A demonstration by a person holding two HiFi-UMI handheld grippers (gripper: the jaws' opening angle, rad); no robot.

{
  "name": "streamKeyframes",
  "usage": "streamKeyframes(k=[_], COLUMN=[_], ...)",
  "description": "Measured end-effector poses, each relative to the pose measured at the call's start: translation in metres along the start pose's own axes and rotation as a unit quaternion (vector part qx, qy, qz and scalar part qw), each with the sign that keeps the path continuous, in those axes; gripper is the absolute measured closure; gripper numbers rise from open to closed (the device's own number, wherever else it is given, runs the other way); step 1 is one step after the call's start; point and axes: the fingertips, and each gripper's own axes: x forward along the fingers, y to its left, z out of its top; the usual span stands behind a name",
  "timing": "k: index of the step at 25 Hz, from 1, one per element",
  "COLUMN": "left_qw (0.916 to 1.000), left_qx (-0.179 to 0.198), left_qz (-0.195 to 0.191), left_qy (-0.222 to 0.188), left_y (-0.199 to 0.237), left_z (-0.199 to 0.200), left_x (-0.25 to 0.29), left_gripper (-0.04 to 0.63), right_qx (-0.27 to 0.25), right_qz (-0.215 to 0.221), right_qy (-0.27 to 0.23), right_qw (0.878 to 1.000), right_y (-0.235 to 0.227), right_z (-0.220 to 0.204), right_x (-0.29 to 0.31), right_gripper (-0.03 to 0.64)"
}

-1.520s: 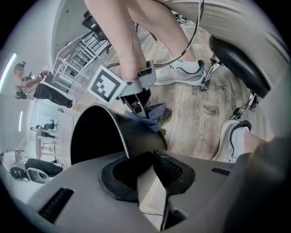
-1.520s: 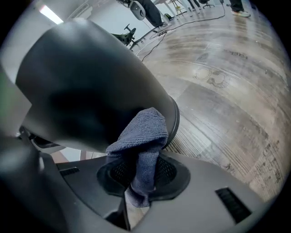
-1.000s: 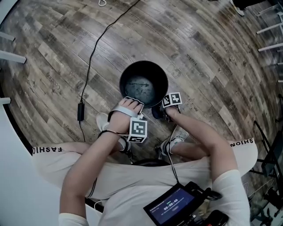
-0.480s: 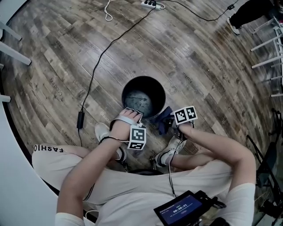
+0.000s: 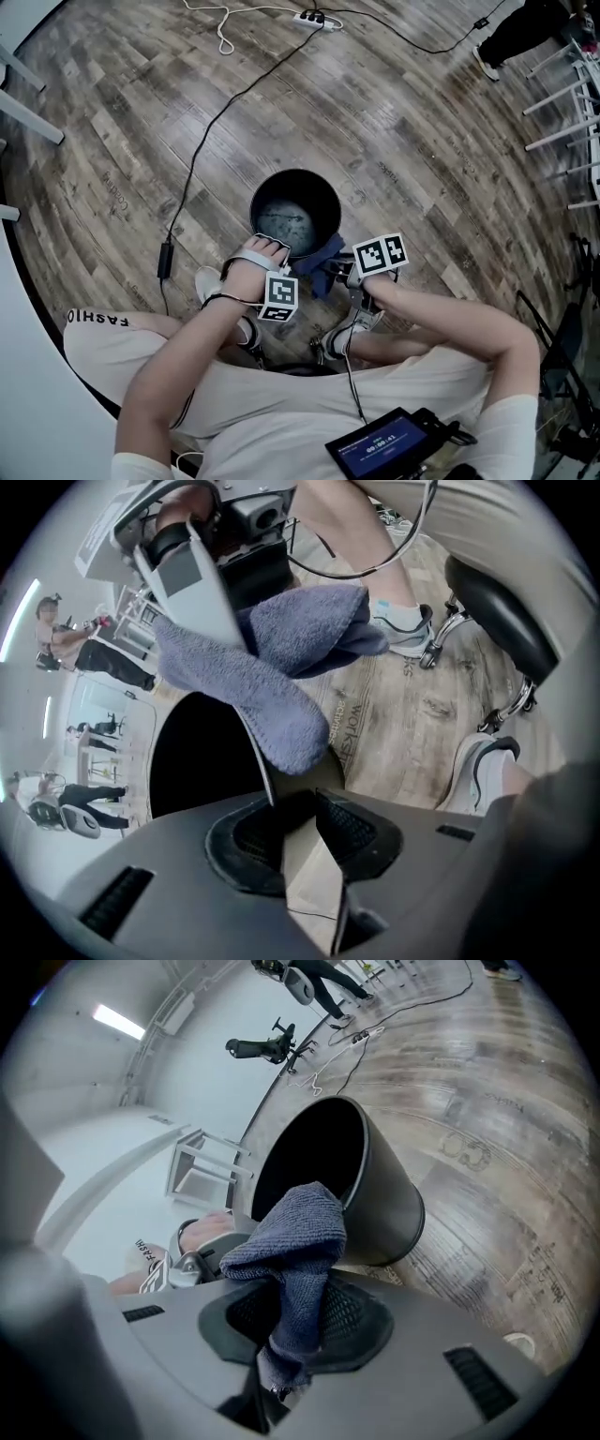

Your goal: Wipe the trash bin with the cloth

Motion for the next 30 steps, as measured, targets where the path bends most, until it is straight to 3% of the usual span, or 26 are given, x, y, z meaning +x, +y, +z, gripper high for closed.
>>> streamKeyframes(k=[8, 13, 21, 25, 30], left_qw=[0.9999, 0.9998, 0.9993, 0.9989, 0.9985], left_qx=[-0.011, -0.016, -0.032, -0.042, -0.050], left_qz=[-0.007, -0.007, -0.008, -0.003, 0.012], left_qy=[-0.003, -0.008, -0.015, -0.019, -0.020], left_y=[0.000, 0.003, 0.003, 0.005, 0.007], left_z=[0.000, 0.004, 0.008, 0.014, 0.017], left_x=[0.000, 0.001, 0.002, 0.002, 0.005], left_gripper=[0.495, 0.495, 0.495, 0.495, 0.488], right_qx=[-0.030, 0.009, 0.006, 0.062, 0.082], right_qz=[0.018, -0.012, -0.075, -0.115, -0.137], right_qy=[0.007, 0.004, 0.006, -0.019, 0.004], right_qw=[0.999, 1.000, 0.997, 0.991, 0.987], right_y=[-0.008, -0.043, -0.146, -0.200, -0.197], right_z=[0.002, -0.004, -0.018, -0.025, -0.029], right_x=[0.017, 0.038, 0.108, 0.131, 0.123], right_gripper=[0.540, 0.540, 0.540, 0.540, 0.540])
